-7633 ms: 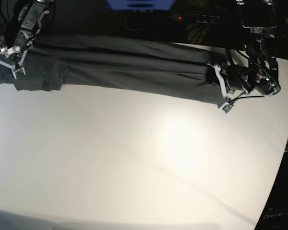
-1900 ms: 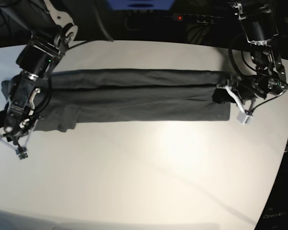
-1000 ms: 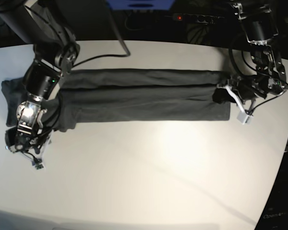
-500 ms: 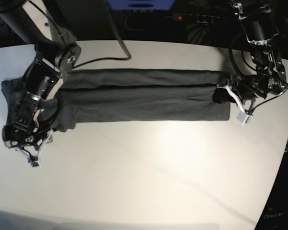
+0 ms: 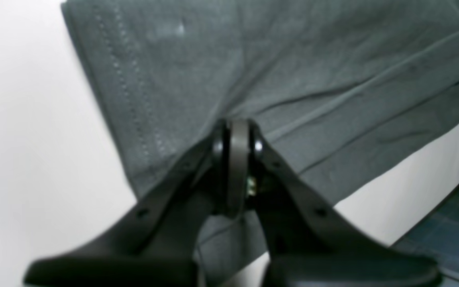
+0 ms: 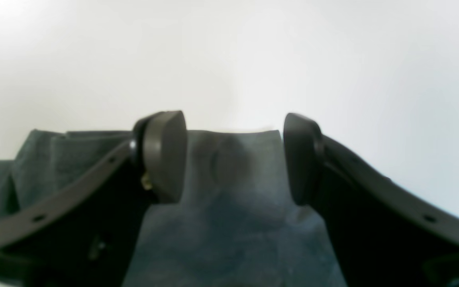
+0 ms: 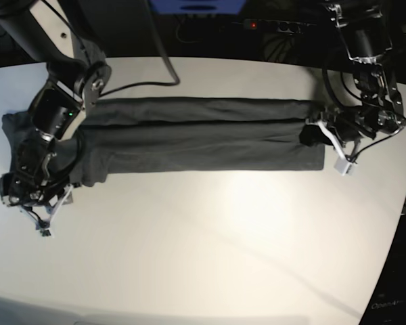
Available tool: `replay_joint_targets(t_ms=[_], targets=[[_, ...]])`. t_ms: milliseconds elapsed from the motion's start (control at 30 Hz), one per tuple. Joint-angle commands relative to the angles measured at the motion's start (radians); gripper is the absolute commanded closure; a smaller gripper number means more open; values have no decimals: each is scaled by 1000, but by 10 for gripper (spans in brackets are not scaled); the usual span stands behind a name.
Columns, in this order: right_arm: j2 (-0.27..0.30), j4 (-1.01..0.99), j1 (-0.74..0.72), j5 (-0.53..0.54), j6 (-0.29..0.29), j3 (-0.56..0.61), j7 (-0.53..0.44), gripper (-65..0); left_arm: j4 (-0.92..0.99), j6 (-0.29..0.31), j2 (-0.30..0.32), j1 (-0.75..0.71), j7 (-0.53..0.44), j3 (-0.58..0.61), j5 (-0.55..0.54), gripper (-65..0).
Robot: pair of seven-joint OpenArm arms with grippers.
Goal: Fold the T-shirt properly
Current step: 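Shift the right gripper's hold on the strip end, tucking the fabric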
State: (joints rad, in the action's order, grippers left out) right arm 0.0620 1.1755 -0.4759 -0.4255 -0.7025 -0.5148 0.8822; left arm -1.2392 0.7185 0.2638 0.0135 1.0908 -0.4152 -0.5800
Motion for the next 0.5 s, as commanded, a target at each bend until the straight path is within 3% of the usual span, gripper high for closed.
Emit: replay_joint_targets(t_ms=[0, 100, 300, 467], targets=[[8, 14, -27, 10, 4, 3, -13, -377, 3, -20, 12, -24, 87, 2, 102, -26], [11, -35, -30, 10, 4, 3, -21, -377, 3, -20, 12, -24, 87, 2, 102, -26], [39, -148, -28, 6, 4, -49, -123, -377, 3, -20, 12, -24, 87, 2, 102, -26], [58, -151, -27, 9, 4, -55, -125, -376, 3, -20, 12, -19, 87, 2, 102, -26]])
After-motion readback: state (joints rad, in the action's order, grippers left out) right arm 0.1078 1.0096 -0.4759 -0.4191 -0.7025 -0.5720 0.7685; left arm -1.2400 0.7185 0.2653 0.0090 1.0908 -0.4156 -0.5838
